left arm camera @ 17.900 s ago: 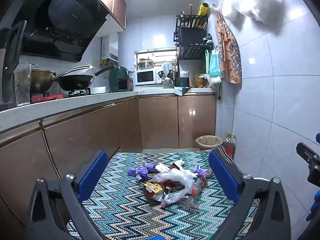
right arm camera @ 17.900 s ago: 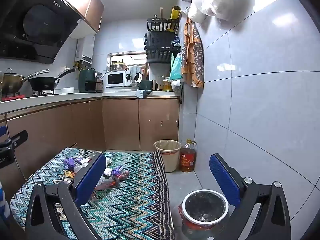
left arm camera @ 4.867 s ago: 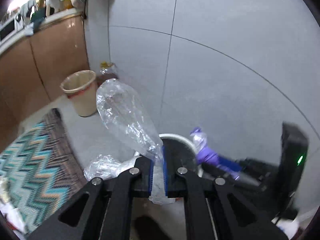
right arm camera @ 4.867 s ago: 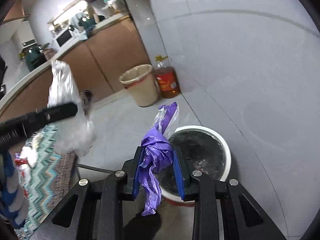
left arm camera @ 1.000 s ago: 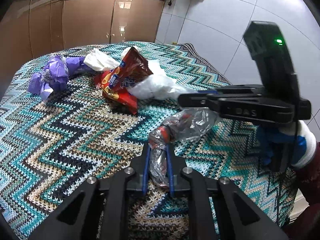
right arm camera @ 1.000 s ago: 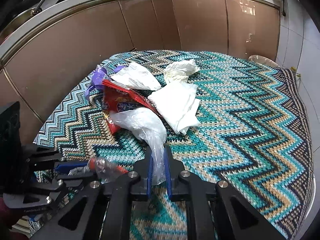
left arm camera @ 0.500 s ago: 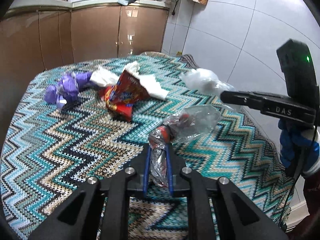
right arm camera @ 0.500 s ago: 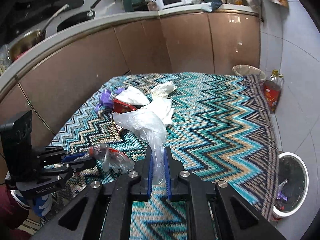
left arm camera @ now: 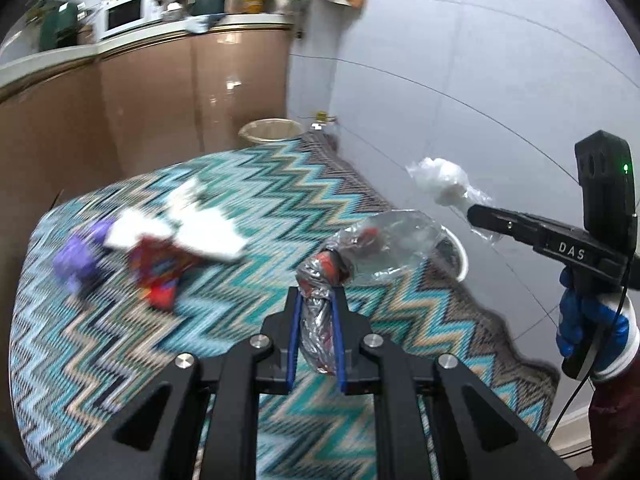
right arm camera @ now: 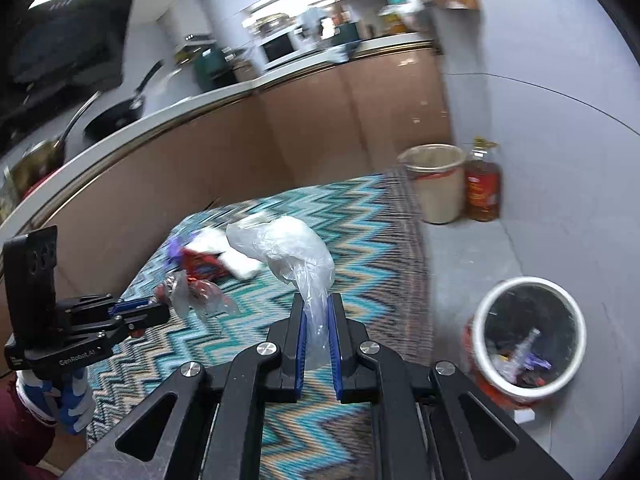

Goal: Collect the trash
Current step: 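Carry both items to the white bin and open both tools over it, then move both open tools back over the remaining trash on the rug, then grasp the red snack wrapper with the left tool while the right tool grasps a white tissue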

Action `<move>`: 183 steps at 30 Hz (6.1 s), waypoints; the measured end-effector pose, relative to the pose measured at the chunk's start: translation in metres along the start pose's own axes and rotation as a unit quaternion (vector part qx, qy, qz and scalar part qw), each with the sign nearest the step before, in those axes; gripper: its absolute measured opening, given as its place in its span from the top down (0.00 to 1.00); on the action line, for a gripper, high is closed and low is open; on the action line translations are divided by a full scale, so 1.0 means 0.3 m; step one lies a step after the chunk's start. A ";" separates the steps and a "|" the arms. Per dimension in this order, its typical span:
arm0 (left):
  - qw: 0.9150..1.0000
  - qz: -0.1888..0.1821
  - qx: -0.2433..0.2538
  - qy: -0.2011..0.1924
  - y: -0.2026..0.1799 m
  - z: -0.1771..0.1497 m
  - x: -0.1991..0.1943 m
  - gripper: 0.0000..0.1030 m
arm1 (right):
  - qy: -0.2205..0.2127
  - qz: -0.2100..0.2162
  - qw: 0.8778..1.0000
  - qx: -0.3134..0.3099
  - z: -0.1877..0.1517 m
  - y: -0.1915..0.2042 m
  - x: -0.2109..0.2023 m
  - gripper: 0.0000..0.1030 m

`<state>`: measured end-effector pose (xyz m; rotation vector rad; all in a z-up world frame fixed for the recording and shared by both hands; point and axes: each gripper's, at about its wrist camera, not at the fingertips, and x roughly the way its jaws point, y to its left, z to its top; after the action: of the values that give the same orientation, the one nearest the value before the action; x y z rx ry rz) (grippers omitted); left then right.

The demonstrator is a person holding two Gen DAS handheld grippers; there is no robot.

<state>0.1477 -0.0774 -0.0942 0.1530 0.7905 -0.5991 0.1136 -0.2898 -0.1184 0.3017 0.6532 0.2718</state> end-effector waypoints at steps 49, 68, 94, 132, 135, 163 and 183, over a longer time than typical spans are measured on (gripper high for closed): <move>0.994 -0.098 0.038 0.037 -0.606 0.426 0.651 0.51 | -0.008 -0.193 0.974 0.117 -0.009 -0.718 -0.137 0.69; 0.998 -0.028 -0.044 -0.031 -0.085 0.202 0.160 0.51 | -0.074 -0.148 0.986 0.012 0.144 -0.178 -0.264 0.63; 0.979 0.099 -0.135 -0.117 0.388 -0.155 -0.296 0.44 | -0.065 -0.086 0.993 -0.047 0.117 0.232 -0.170 0.39; 0.967 0.159 -0.090 -0.179 0.274 -0.257 -0.531 0.35 | -0.106 -0.027 0.990 -0.094 0.065 0.508 -0.283 0.00; 0.968 0.158 -0.089 -0.172 0.297 -0.255 -0.506 0.35 | -0.090 -0.026 0.992 -0.088 0.066 0.498 -0.239 0.00; 0.991 0.046 -0.095 -0.080 0.542 -0.065 0.026 0.49 | 0.067 0.020 0.996 -0.055 0.142 0.361 0.472 0.27; 0.991 -0.007 -0.132 -0.023 0.620 -0.071 0.241 0.92 | 0.136 0.062 0.987 -0.050 0.125 0.308 0.835 0.67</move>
<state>0.2781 0.0509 -0.1768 -0.1078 0.8192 -0.5040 0.3140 -0.1267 -0.1952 0.2099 0.8881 0.4694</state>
